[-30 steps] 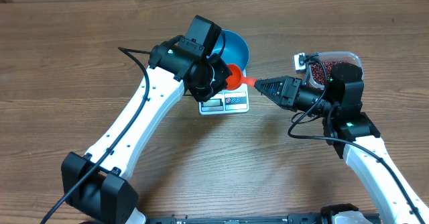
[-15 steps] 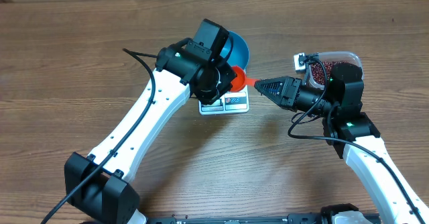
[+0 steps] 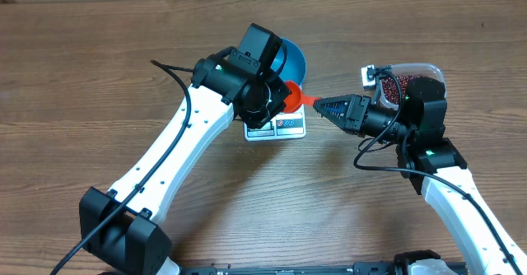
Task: Scoop item into bowl and weigh 150g on scale
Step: 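Close the right gripper on the blue handle, holding with both grippers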
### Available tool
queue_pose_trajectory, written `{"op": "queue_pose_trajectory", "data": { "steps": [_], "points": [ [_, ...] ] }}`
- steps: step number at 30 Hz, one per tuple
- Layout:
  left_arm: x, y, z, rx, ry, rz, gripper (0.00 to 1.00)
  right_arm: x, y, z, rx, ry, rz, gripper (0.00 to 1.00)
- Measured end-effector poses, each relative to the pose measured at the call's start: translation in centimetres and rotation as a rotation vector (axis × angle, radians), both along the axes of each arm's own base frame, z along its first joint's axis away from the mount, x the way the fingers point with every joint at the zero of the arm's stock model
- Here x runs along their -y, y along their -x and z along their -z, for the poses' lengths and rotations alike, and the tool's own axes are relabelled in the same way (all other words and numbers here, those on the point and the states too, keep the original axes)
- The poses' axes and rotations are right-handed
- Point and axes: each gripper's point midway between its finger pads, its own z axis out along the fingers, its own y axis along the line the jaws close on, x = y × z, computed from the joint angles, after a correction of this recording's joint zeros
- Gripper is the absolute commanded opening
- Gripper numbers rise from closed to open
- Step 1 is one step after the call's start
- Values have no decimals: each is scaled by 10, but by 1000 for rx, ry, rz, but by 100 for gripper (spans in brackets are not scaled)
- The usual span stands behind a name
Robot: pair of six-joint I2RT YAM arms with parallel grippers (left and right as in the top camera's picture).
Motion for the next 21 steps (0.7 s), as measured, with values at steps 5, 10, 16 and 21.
{"op": "queue_pose_trajectory", "data": {
  "steps": [5, 10, 16, 21],
  "points": [
    [0, 0, 0, -1, 1, -2, 4, 0, 0, 1, -2, 1, 1, 4],
    [0, 0, 0, -2, 1, -5, 27, 0, 0, 0, -1, 0, 0, 4],
    [-2, -2, 0, 8, -12, -16, 98, 0, 0, 0, -2, 0, -1, 4],
    [-3, -3, 1, 10, -16, -22, 100, 0, 0, 0, 0, 1, -1, 4]
  ]
}}
